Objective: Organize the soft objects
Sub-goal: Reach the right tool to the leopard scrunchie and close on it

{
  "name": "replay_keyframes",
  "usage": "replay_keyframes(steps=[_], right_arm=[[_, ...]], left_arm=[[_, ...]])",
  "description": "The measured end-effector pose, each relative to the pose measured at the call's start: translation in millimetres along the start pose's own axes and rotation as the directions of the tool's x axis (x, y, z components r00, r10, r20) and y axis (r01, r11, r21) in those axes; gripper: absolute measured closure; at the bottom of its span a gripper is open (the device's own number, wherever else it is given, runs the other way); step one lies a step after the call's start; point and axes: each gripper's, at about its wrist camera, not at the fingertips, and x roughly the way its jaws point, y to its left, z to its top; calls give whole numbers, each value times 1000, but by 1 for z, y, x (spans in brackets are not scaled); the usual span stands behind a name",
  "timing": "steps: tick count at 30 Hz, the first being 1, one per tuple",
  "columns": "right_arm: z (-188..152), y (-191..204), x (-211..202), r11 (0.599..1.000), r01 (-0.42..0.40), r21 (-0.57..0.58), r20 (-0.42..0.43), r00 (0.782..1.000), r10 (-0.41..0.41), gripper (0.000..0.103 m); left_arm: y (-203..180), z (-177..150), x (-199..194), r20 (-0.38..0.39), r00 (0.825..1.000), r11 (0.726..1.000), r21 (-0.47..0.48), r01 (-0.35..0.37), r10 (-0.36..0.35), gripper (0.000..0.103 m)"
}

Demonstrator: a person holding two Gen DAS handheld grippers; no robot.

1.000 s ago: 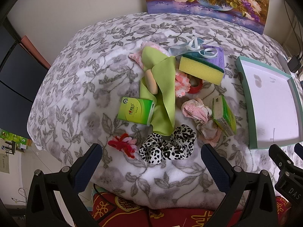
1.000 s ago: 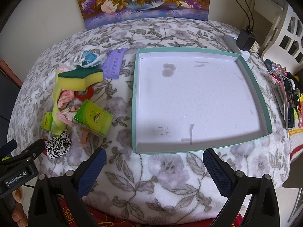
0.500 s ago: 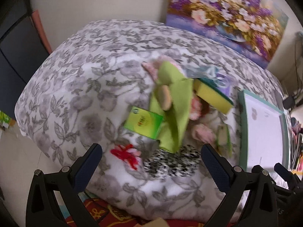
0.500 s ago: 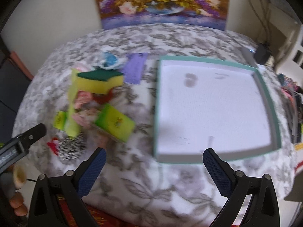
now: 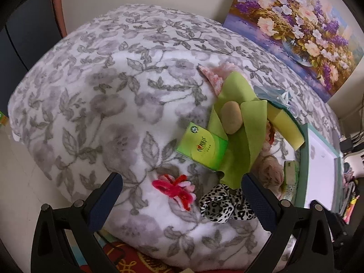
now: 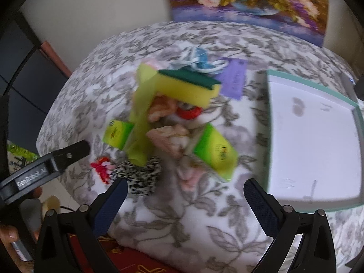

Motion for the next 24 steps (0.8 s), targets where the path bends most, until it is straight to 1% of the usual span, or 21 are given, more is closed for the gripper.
replay_keyframes(steps=[3,5,9,12,16,18,19,21,22,23,24], right_arm=[[0,12,11,1000,-9,-26,-28,1000,8,3],[0,19,17,999,-21,-45,-43,999,19,11],[-2,33,30,995,-38,-88,-76,997,31,18],[-2,38,38,994,-51,-99,-99,994,42,23],[-1,41,46,992,-66,-107,-129,990,52,30],[-1,44,50,991,-75,-114,-141,988,59,31],[-1,45,51,990,-78,-118,-144,988,61,31],[-1,48,53,988,-86,-128,-151,986,66,32],[-1,48,54,987,-89,-131,-155,986,68,37],[-1,49,55,987,-91,-133,-159,985,69,42],[0,49,58,987,-92,-131,-169,983,70,43]], left_arm=[[3,0,6,-9,999,999,-20,48,-48,0],[4,-1,8,-12,998,998,-19,63,-63,0],[1,-2,18,-64,998,1000,12,20,-19,0],[4,-4,25,-96,995,999,1,35,-35,0],[6,-7,33,-121,993,1000,-5,7,-8,0],[7,-8,37,-133,991,1000,-11,13,-14,0],[8,-9,40,-144,989,1000,-15,17,-19,2],[8,-10,45,-161,987,1000,-17,20,-22,10],[8,-11,48,-170,985,1000,-16,22,-24,16],[8,-11,51,-180,983,1000,-17,26,-29,20],[8,-12,54,-191,981,999,-21,33,-37,22]])
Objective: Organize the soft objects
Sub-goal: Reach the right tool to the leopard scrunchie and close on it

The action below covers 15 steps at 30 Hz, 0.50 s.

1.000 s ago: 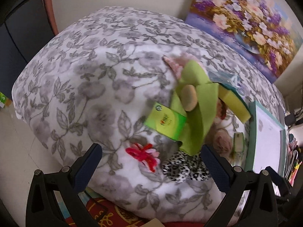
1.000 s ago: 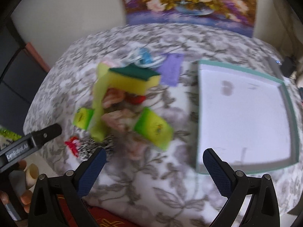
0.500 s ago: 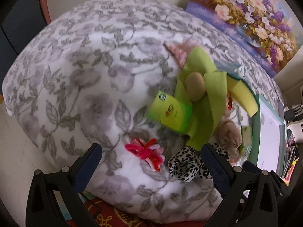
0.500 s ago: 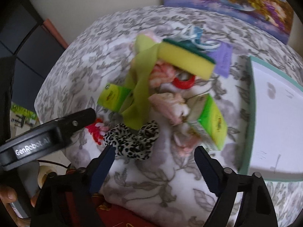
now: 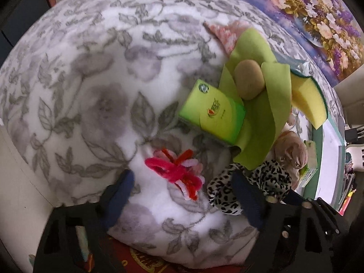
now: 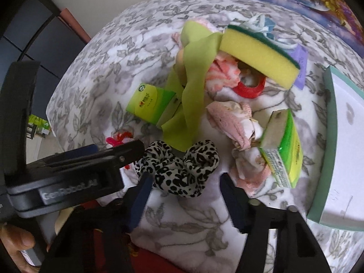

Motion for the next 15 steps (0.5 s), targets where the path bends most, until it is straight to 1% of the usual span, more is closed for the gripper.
replay_keyframes(steps=[1,2,5,9,12,13,14,15], right_arm=[[0,-1,2,1000,-3,2,-6,1000,3,43],[0,-1,3,1000,-6,2,-9,1000,6,43],[2,-1,7,1000,-19,-1,-17,1000,19,46],[3,0,14,1000,-20,-3,-38,999,20,48],[3,0,17,1000,-21,-12,-44,999,20,50],[3,0,18,1000,-20,-13,-45,999,20,52],[3,0,18,1000,-23,-14,-46,999,22,55],[3,1,18,999,-31,-15,-45,999,30,58]], left_arm=[[0,0,2,-8,1000,1000,-3,7,-7,26],[1,0,5,-19,1000,1000,-8,16,-16,32],[2,-1,13,-40,999,999,-18,32,-32,44],[-1,0,19,-55,997,999,-13,50,-50,51],[-6,0,20,-50,998,999,-13,45,-45,61],[-8,0,21,-49,998,999,-16,44,-44,68],[-9,0,22,-46,998,999,-18,41,-42,72],[-8,1,22,-45,998,999,-22,37,-38,72]])
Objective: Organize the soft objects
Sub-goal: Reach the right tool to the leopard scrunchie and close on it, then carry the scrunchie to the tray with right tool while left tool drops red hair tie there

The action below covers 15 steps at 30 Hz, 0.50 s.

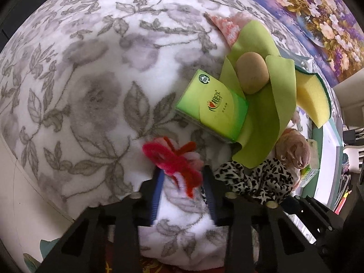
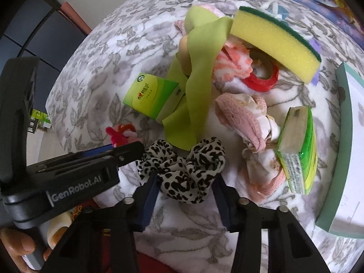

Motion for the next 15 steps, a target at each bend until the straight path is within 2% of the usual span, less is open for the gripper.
replay_keyframes(steps=[1,10,15], right_arm=[[0,0,0,1000,-4,-2,0,1000,4,62],[0,-1,-3,1000,-16,-4,6,1000,16,74],[-2,-6,-11,999,-34,6,18,999,34,78]], left_arm=[[1,1,1,0,1000,1000,-4,-2,2,73],[10,-1,-7,4,1000,1000,-6,9,-9,78],[5,-4,-19,27,1000,1000,-9,-3,3,78]])
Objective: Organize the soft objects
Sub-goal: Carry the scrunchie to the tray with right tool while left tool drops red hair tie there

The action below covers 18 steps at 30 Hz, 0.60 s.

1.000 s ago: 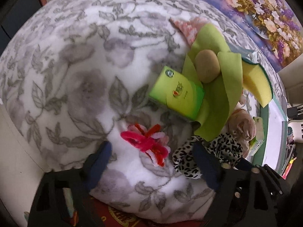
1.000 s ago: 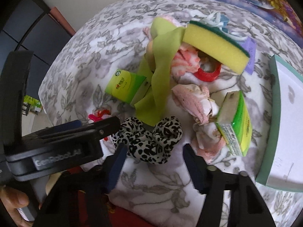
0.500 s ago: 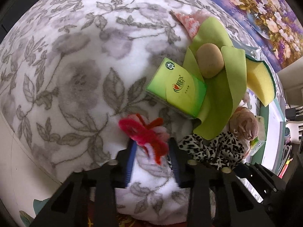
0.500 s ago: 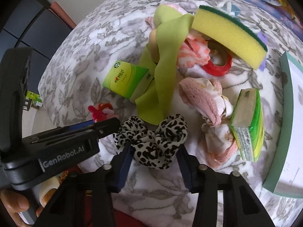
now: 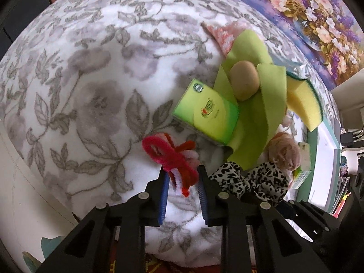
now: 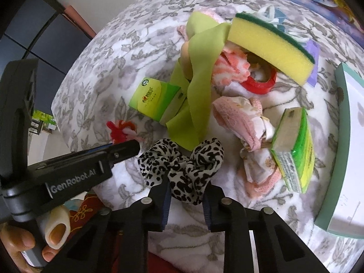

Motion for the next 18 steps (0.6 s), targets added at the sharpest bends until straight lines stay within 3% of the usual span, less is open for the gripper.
replay_keyframes(steps=[11,18], right_arm=[[-1,-10,-39,996,-86,26,86,993,83,84],[1,-21,-89,982,-182,54,236,958,165,84]], left_arm=[[-22,-2,-41,74,997,999,37,-11,9,78],[-53,7,-80,140,990,995,95,-9,-4,78]])
